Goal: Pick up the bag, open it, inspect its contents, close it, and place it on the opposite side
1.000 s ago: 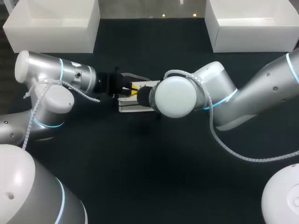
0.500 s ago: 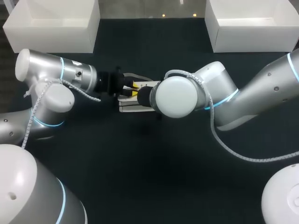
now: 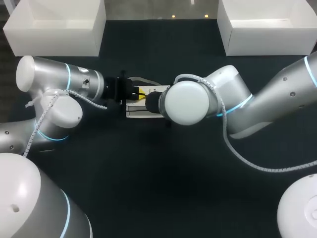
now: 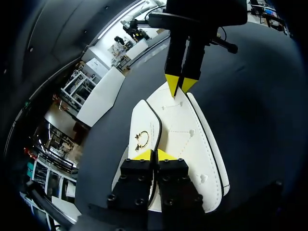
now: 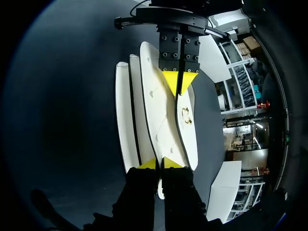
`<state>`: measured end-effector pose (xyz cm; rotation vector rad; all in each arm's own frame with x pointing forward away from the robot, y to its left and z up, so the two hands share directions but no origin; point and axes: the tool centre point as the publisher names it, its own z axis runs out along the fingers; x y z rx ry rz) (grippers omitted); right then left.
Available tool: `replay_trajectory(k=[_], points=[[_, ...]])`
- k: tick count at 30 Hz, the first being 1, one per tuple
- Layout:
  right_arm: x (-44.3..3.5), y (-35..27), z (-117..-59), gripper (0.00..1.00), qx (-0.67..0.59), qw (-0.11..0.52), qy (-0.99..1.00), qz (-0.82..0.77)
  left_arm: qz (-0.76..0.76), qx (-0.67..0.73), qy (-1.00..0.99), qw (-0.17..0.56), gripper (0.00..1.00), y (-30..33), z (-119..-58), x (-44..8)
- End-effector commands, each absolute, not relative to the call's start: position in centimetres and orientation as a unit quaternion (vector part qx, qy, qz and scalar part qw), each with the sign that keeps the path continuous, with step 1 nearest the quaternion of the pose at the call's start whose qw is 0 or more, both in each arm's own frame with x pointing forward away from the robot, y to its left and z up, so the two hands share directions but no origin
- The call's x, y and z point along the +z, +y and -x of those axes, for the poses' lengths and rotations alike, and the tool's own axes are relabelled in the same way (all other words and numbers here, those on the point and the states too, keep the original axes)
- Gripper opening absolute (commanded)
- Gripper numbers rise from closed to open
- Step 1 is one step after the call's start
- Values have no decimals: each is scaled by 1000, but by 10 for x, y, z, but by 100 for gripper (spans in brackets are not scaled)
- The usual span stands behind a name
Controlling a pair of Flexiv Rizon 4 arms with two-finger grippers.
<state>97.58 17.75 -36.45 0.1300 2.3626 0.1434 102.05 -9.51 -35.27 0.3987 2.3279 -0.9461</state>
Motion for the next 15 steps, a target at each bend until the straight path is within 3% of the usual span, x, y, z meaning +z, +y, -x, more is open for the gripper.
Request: replay_trajectory(k=[1,15], points=[[-366,178,-976,0,56,377,923,-51,-155,-361,871,295,0,-94,-1015,-350],[-366,178,-976,0,56,377,923,-51,-167,-355,876,281,0,-93,-1005,-357]])
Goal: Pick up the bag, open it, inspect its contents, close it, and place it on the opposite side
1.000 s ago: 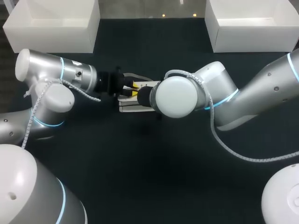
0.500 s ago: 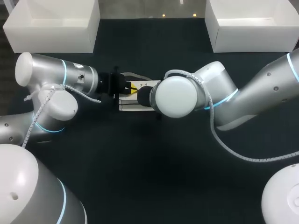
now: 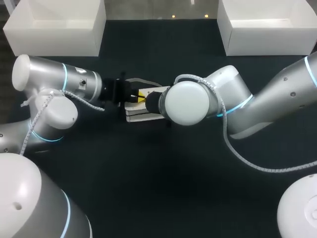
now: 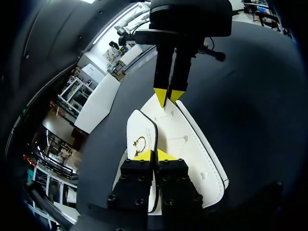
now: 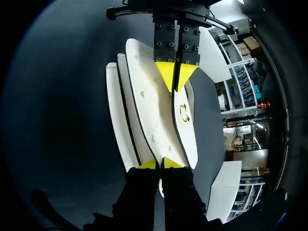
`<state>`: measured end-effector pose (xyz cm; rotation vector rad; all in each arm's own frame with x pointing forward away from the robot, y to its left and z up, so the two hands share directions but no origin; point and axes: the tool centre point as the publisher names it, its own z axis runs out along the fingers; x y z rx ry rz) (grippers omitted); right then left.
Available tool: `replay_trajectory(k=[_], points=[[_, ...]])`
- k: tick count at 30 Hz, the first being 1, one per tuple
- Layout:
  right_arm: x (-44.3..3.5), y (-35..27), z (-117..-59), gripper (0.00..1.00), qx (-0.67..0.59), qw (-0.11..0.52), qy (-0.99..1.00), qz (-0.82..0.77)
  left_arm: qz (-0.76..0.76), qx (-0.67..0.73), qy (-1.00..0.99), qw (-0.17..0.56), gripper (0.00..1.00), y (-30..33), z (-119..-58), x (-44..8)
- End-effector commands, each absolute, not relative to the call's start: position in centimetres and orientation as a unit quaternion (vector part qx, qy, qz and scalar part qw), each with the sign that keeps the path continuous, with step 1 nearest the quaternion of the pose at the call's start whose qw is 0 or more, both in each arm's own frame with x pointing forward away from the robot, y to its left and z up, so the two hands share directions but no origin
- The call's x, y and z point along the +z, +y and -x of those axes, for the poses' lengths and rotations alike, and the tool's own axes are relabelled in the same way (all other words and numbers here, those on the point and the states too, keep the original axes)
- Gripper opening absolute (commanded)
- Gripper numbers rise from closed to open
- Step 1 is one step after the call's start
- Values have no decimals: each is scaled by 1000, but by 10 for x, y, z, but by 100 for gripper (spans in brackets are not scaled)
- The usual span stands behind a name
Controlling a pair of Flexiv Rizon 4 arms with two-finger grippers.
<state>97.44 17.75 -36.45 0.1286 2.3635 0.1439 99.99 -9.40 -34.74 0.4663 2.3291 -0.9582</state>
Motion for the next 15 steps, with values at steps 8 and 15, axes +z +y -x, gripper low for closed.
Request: replay_trajectory(k=[8,15], points=[[-366,178,-976,0,56,377,923,-51,-138,-350,884,278,0,-84,-1019,-374],[-366,178,-976,0,56,377,923,-51,-130,-362,879,284,0,-84,-1024,-372]])
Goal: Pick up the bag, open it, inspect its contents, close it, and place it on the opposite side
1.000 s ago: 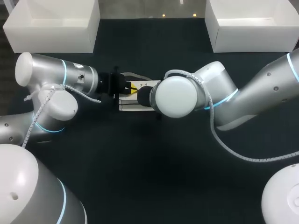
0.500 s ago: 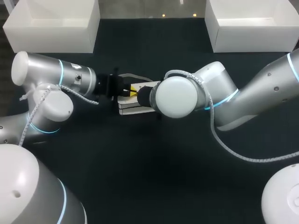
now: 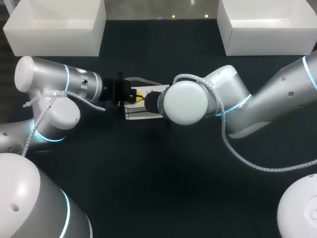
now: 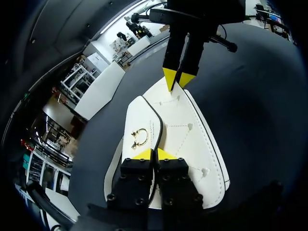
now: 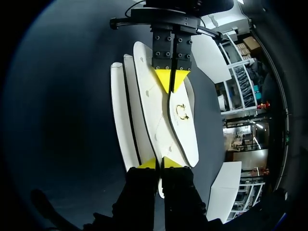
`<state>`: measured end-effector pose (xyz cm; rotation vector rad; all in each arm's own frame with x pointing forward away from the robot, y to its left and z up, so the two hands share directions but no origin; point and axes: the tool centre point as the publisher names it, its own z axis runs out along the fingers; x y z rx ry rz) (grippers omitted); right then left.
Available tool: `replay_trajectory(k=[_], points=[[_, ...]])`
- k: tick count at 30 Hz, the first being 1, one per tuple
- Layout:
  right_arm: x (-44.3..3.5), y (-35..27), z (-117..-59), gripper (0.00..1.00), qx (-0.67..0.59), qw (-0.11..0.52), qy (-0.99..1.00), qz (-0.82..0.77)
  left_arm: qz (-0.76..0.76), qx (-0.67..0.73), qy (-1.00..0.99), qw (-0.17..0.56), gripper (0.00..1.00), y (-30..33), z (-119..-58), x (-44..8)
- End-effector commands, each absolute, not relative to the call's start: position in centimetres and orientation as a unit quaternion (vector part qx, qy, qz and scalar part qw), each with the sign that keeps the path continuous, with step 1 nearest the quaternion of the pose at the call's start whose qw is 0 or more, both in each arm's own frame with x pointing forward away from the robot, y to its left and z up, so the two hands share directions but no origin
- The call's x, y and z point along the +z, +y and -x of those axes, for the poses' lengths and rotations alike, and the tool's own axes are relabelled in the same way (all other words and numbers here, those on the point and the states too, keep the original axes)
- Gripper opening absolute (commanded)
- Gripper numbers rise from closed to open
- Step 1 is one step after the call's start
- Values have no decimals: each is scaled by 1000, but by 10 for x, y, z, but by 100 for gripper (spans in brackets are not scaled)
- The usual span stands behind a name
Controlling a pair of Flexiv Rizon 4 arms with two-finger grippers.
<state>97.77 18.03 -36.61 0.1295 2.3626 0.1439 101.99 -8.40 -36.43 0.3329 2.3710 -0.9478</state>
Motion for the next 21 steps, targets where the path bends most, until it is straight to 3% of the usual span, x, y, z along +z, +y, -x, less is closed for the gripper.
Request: replay_trajectory(k=[1,2,3,5,7,10,14,21], points=[[-366,178,-976,0,56,377,923,-51,-133,-363,877,285,0,-85,-1022,-370],[-366,178,-976,0,56,377,923,-51,-138,-365,875,288,0,-86,-1021,-368],[-366,178,-976,0,56,377,923,-51,-141,-365,873,291,6,-87,-1019,-366],[-366,178,-976,0,56,377,923,-51,-147,-366,869,298,31,-87,-1018,-363],[-366,178,-976,0,56,377,923,-51,-150,-364,868,303,42,-88,-1017,-361],[-366,178,-976,0,56,377,923,-51,-152,-361,868,305,37,-92,-1021,-362],[-366,178,-976,0,56,377,923,-51,-161,-359,866,308,0,-100,-1023,-363],[-366,178,-976,0,56,377,923,-51,-184,-346,863,319,0,-99,-1021,-363]])
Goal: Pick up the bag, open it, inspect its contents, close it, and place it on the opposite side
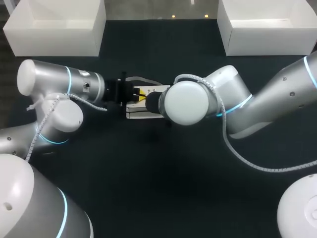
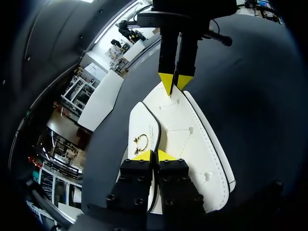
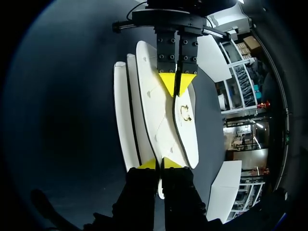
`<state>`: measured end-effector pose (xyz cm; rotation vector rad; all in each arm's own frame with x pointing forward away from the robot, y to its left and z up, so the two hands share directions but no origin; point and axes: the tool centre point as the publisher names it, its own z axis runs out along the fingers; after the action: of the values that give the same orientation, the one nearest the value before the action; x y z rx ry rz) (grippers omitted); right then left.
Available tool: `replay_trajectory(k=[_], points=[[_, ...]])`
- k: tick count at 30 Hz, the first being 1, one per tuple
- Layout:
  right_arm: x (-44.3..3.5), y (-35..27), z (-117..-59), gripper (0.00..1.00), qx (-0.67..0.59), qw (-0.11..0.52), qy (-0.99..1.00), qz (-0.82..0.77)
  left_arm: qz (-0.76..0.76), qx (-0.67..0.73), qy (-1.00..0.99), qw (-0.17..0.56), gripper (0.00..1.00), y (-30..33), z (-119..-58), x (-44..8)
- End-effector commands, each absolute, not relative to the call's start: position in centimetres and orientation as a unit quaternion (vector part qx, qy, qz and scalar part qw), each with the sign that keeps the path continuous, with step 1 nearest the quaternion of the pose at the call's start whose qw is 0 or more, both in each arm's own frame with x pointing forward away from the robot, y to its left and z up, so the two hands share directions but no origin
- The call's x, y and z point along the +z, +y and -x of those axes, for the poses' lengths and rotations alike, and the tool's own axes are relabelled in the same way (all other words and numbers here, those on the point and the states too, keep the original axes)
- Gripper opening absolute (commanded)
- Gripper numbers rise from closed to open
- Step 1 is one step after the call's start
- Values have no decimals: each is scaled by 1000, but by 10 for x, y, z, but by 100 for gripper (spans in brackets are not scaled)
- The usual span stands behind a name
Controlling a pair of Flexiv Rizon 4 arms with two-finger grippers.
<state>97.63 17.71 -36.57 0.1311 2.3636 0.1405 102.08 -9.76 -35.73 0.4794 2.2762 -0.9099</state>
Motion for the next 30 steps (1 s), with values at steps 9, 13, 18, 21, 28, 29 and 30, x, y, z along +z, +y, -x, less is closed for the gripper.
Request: replay_trajectory(k=[9,13,18,21,28,29,30], points=[[-366,178,-976,0,56,377,923,-51,-180,-356,861,315,0,-75,-1024,-363],[-366,178,-976,0,56,377,923,-51,-198,-363,856,310,0,-82,-1021,-363],[-366,178,-976,0,56,377,923,-51,-214,-370,851,304,0,-97,-1019,-362],[-366,178,-976,0,56,377,923,-51,-217,-372,850,304,0,-100,-1018,-361],[-366,178,-976,0,56,377,923,-51,-215,-383,839,321,79,-92,-1010,-343],[-366,178,-976,0,56,377,923,-51,-216,-386,837,323,90,-91,-1009,-339],[-366,179,-976,0,56,378,923,-50,-215,-387,835,327,100,-90,-1008,-336]])
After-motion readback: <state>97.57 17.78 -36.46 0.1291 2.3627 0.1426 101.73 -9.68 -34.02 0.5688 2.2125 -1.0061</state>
